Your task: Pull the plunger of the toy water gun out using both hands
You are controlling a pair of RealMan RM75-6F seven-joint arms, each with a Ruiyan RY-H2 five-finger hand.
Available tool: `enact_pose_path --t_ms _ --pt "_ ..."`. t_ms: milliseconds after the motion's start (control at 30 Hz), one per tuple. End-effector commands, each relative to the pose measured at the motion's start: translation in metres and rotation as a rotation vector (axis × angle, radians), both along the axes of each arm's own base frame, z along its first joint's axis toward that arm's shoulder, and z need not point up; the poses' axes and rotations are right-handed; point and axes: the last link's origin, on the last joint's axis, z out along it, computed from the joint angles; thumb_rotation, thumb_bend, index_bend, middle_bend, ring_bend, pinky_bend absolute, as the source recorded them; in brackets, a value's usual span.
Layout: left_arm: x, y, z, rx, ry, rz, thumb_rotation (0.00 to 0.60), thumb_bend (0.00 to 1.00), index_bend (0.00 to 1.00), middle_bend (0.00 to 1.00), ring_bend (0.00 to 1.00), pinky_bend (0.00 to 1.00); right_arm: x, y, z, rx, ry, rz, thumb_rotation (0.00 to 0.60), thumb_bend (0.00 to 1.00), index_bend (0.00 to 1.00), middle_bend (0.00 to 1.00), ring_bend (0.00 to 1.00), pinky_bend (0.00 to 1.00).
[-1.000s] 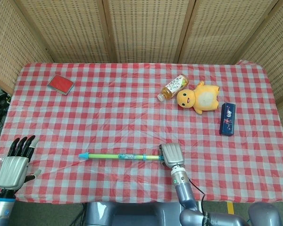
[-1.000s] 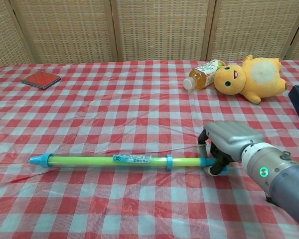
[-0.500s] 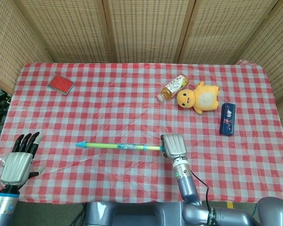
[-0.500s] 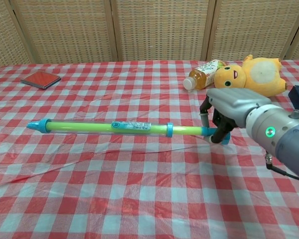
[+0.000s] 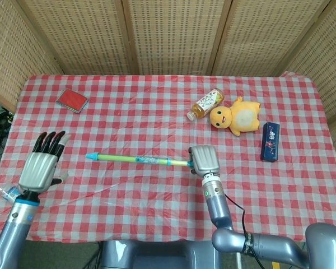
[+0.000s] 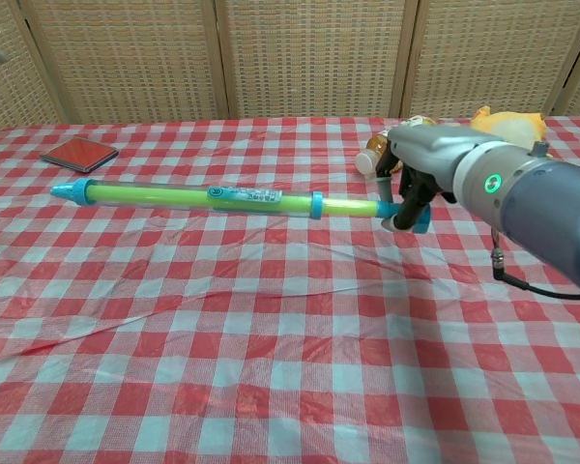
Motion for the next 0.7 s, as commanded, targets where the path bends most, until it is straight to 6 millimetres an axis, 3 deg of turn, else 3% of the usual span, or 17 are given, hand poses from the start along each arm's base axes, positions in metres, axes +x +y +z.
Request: enact_pose_path --t_ms 33,167,367,600,700 --pt "0.033 0.039 0.002 0.035 0.029 -0.042 0.6 0.12 0.08 0.08 0.09 0.12 0.001 -0.009 0.003 -0.003 0.007 -0.005 0.6 0.5 0.77 1.0 1.0 0.79" --pt "0.052 0.064 0.002 0.06 0.061 -0.084 0.6 0.12 0.07 0.19 0.19 0.22 0.0 -0.016 0.003 -0.002 0.004 -0.018 0.6 0.5 0.77 1.0 1.0 0.79" --pt "0.062 0.082 -0.01 0.03 0.09 -0.086 0.6 0.12 0.05 0.13 0.15 0.19 -0.003 -0.023 0.002 -0.002 0.009 -0.026 0.6 0.5 0.77 1.0 1.0 0.79" --pt "0.066 0.093 -0.025 -0.034 0.097 -0.053 0.6 0.12 0.06 0.22 0.2 0.23 -0.003 -0.029 0.002 -0.003 0.012 -0.027 0.6 0.5 0.77 1.0 1.0 0.79" --pt "0.068 0.097 -0.029 -0.048 0.108 -0.045 0.6 0.13 0.06 0.14 0.16 0.2 -0.002 -0.031 0.003 -0.007 0.01 -0.026 0.6 0.5 0.77 1.0 1.0 0.79"
